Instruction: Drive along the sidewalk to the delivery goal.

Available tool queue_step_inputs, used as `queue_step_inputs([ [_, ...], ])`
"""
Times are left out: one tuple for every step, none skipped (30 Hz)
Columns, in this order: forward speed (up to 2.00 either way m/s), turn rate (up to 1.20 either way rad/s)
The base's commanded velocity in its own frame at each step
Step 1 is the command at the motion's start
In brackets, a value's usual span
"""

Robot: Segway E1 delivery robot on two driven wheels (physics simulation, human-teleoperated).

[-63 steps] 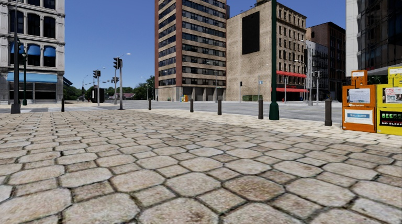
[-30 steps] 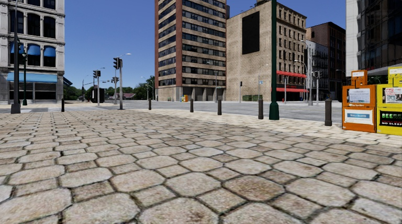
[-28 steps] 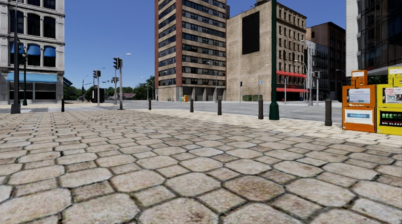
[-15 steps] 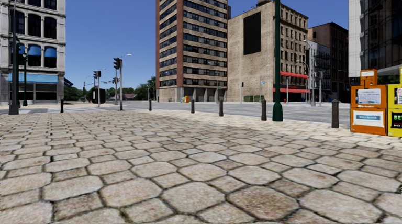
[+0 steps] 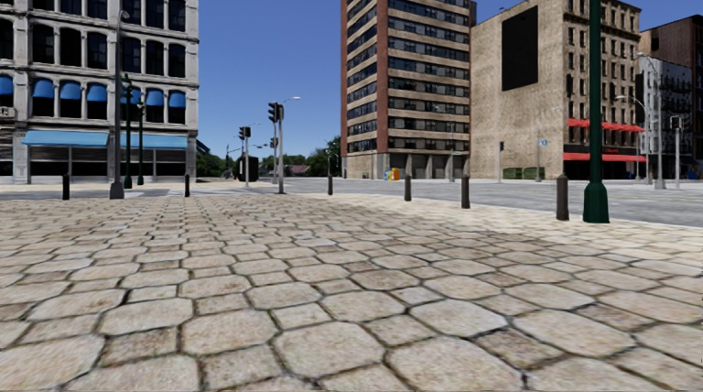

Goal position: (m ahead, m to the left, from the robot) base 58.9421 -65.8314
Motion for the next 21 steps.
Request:
queue_step_inputs([
  [2.00, 0.00],
  [2.00, 0.00],
  [2.00, 0.00],
  [2.00, 0.00],
  [2.00, 0.00],
  [2.00, 0.00],
  [2.00, 0.00],
  [2.00, 0.00],
  [2.00, 0.00],
  [2.00, 0.00],
  [2.00, 0.00],
  [2.00, 0.00],
  [2.00, 0.00],
  [2.00, 0.00],
  [2.00, 0.00],
  [2.00, 0.02],
  [2.00, 0.19],
  [2.00, 0.47],
  [2.00, 0.79],
  [2.00, 1.20],
  [2.00, 1.20],
])
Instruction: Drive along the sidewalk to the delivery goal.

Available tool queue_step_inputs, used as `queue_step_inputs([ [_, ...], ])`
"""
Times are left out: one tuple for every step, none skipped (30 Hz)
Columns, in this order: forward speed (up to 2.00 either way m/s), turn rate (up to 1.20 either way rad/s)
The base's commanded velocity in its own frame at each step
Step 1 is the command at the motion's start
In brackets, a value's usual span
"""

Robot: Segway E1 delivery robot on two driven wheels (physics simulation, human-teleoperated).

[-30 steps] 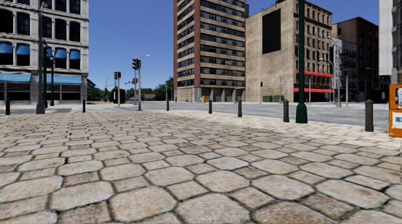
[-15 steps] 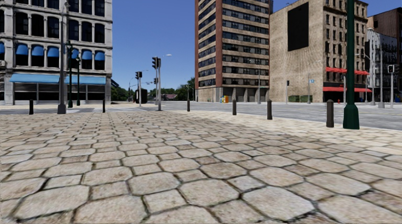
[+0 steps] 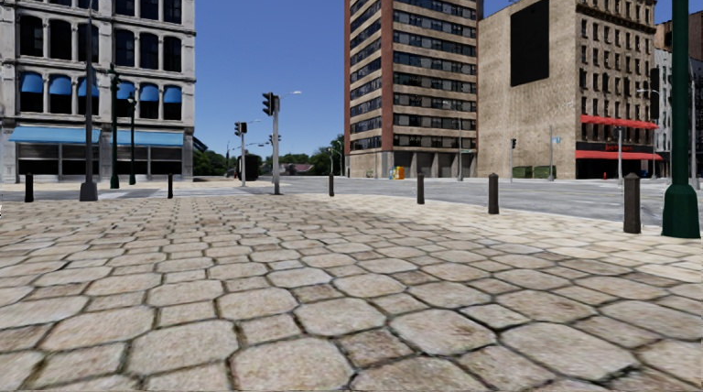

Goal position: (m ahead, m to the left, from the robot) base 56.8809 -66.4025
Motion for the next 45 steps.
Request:
queue_step_inputs([
  [2.00, 1.20],
  [2.00, 1.20],
  [2.00, 1.13],
  [2.00, 0.41],
  [2.00, 0.27],
  [2.00, 0.27],
  [2.00, 0.14],
  [2.00, 0.02],
  [2.00, 0.00],
  [2.00, 0.00],
  [2.00, 0.00],
  [2.00, 0.00],
  [2.00, 0.00],
  [2.00, 0.00],
  [2.00, 0.00],
  [2.00, 0.00],
  [2.00, 0.00],
  [2.00, 0.00],
  [2.00, 0.00],
  [2.00, 0.00],
  [2.00, 0.00],
  [2.00, 0.00],
  [2.00, 0.00],
  [2.00, 0.00],
  [2.00, 0.00],
  [2.00, 0.00],
  [2.00, 0.00],
  [2.00, 0.02],
  [2.00, 0.34],
  [2.00, 0.34],
  [2.00, 0.85],
  [2.00, 1.04],
  [2.00, 1.20],
  [2.00, 1.20],
  [2.00, 1.20],
  [2.00, 0.78],
  [2.00, 0.28],
  [2.00, 0.09],
  [2.00, 0.09],
  [2.00, 0.04],
  [2.00, 0.00],
  [2.00, 0.00],
  [2.00, 0.00],
  [2.00, 0.00],
  [1.97, 0.00],
])
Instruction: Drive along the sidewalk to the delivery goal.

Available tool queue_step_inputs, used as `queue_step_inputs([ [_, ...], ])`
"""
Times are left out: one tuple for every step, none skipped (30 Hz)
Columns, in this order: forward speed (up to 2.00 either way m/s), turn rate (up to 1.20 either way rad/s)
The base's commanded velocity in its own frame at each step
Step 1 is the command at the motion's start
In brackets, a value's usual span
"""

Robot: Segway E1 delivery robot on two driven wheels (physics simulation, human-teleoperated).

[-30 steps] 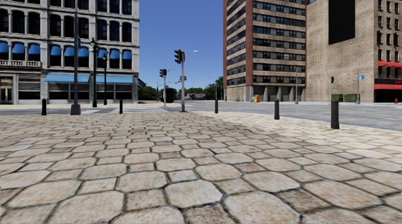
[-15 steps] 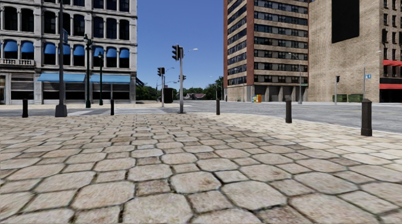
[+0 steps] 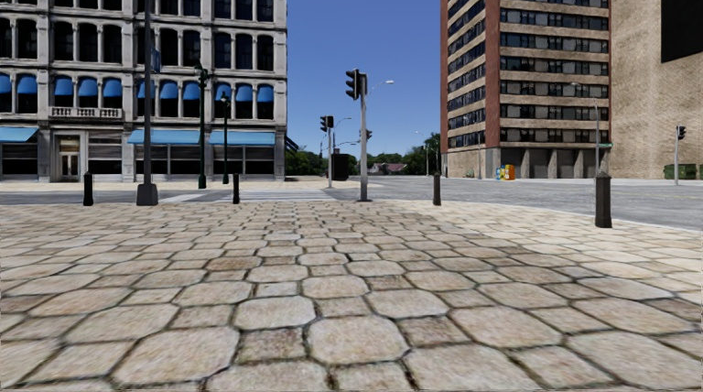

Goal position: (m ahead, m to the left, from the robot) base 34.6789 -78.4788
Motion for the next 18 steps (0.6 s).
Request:
queue_step_inputs([
  [1.97, 0.00],
  [1.97, 0.00],
  [1.96, 0.00],
  [1.96, 0.13],
  [1.96, 0.58],
  [1.96, 0.86],
  [1.94, 1.05],
  [1.88, 1.11],
  [1.88, 1.11],
  [1.86, 1.12],
  [1.86, 1.07],
  [1.86, 0.34],
  [1.86, 0.21],
  [1.86, 0.21],
  [1.86, 0.17],
  [1.86, 0.17],
  [1.86, 0.13],
  [1.86, 0.01],
])
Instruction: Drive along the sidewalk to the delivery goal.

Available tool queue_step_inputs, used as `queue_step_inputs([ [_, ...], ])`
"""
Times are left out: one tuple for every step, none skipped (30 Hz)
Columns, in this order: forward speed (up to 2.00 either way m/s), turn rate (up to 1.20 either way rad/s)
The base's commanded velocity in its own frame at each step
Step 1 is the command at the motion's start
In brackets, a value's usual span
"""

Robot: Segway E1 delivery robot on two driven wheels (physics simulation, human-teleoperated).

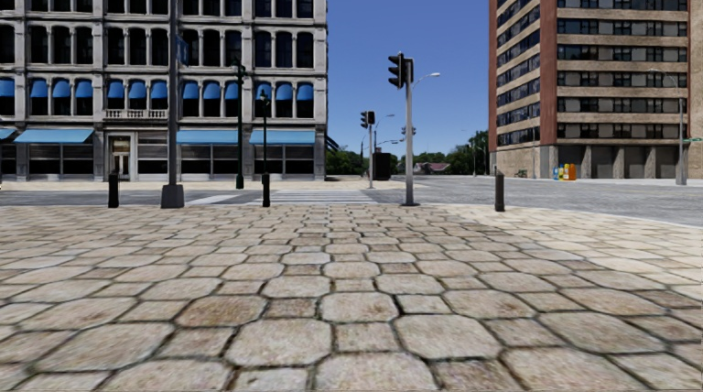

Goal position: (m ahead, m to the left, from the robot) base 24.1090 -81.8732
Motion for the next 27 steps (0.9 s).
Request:
queue_step_inputs([
  [1.86, 0.00],
  [1.86, 0.00],
  [1.86, 0.00],
  [1.86, 0.00],
  [1.86, 0.00],
  [1.86, 0.00],
  [1.86, 0.00],
  [1.86, 0.00],
  [1.86, 0.00],
  [1.86, 0.00],
  [1.86, 0.00],
  [1.86, 0.00],
  [1.86, 0.00],
  [1.86, 0.00],
  [1.86, 0.00],
  [1.86, 0.00],
  [1.86, 0.00],
  [1.86, 0.00],
  [1.86, 0.49],
  [1.85, 0.68],
  [1.85, 0.81],
  [1.85, 0.81],
  [1.85, 0.84],
  [1.85, 0.08],
  [1.85, 0.00],
  [1.85, 0.00],
  [1.85, 0.00],
])
